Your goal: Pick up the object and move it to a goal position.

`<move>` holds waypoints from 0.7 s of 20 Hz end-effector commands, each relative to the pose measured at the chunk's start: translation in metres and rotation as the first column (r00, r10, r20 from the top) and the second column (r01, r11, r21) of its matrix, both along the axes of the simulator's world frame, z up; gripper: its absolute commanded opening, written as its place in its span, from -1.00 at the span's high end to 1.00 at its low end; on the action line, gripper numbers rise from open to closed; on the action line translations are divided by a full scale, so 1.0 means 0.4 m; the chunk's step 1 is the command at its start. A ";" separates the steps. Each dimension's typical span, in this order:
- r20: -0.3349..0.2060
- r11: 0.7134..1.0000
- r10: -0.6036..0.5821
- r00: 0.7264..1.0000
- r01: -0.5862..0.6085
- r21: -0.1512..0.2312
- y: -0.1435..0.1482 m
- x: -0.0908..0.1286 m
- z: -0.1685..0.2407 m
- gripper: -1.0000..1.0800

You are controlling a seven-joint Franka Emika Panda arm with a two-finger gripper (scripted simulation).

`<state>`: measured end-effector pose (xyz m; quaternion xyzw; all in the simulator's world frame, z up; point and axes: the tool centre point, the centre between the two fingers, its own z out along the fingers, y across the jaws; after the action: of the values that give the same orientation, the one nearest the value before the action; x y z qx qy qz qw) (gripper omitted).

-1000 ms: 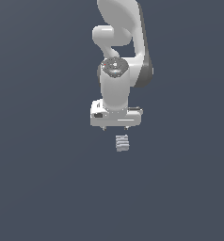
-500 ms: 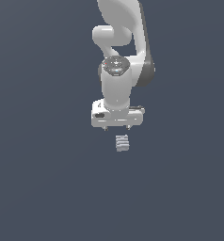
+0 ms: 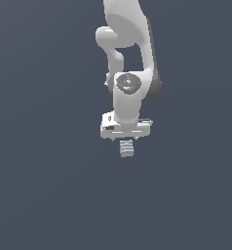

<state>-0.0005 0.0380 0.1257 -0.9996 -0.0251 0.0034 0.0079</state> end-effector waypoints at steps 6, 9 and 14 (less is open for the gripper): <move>0.007 1.000 0.019 1.000 -0.019 -0.015 0.035 -0.002 -0.083 -0.92; 0.007 1.000 0.021 1.000 -0.020 -0.016 0.037 -0.002 -0.090 -0.92; 0.005 1.000 0.020 1.000 -0.020 -0.015 0.037 -0.003 -0.103 -0.92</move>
<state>-0.0016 0.0528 0.0880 -0.9994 -0.0353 0.0005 0.0005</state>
